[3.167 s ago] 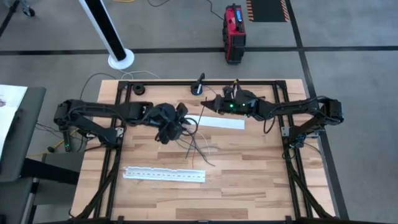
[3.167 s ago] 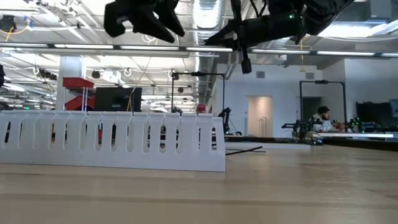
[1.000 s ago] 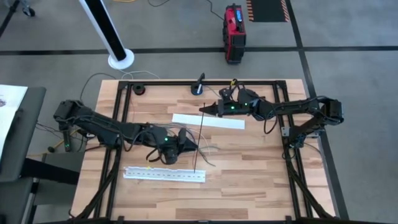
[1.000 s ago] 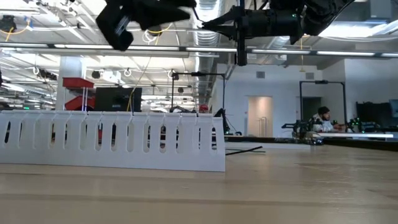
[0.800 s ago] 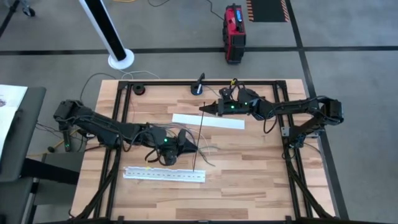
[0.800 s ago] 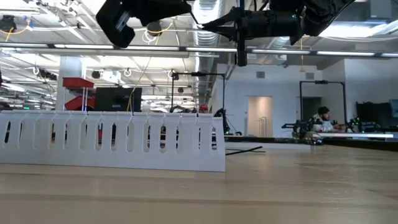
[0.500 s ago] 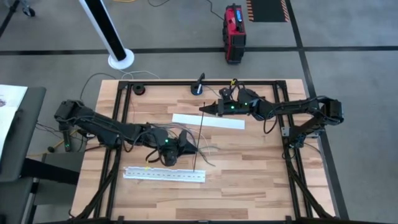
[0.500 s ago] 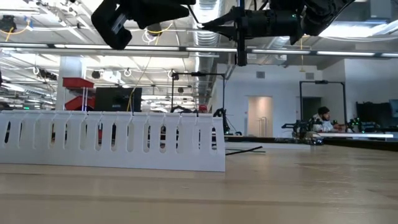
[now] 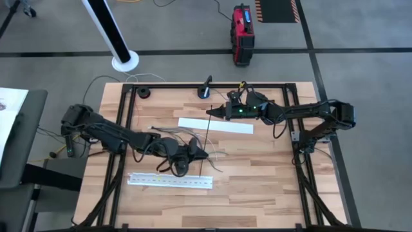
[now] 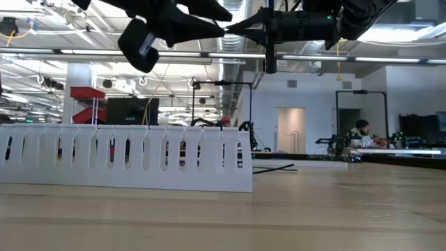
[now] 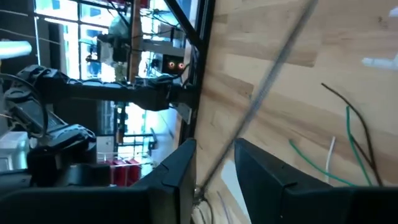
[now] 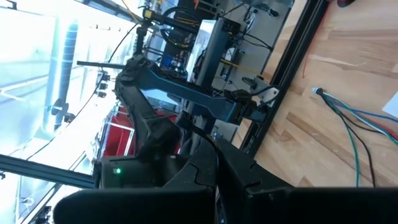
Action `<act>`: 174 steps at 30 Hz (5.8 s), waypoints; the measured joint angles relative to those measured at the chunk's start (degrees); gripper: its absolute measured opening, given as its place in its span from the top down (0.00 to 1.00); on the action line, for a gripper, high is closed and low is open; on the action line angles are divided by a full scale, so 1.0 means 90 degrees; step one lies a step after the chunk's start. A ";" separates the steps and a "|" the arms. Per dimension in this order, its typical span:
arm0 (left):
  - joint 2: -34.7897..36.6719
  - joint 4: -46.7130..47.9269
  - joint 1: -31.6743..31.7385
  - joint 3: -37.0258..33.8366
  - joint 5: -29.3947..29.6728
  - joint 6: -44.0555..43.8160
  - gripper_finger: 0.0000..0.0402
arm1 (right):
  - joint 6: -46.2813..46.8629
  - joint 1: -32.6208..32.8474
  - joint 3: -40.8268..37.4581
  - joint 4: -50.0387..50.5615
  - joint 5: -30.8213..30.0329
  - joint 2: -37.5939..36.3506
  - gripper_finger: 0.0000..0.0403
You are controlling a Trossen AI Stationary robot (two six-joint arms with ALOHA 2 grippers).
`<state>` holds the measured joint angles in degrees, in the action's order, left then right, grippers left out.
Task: Ziptie cables
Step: Insert the black zip tie into the locking head
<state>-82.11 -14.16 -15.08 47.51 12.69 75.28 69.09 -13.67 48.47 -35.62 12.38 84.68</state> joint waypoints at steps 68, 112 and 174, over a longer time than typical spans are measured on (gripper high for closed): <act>0.0886 -0.1090 0.3070 0.0250 -0.3733 -1.3231 1.00 | -0.5531 -0.0662 0.1465 0.2056 -0.1221 0.0000 1.00; 0.0886 -0.1835 0.3181 0.0250 -0.4297 -1.5032 1.00 | -0.4277 -0.0126 0.1826 0.1579 0.0044 -0.0002 1.00; 0.0733 -0.0996 0.3153 0.0860 -0.4187 -1.4184 1.00 | -0.4298 -0.0129 0.1824 0.1514 0.0447 -0.0002 1.00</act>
<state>-75.50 -23.13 13.29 55.24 -24.99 -52.37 30.41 -14.83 64.88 -22.00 16.40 84.66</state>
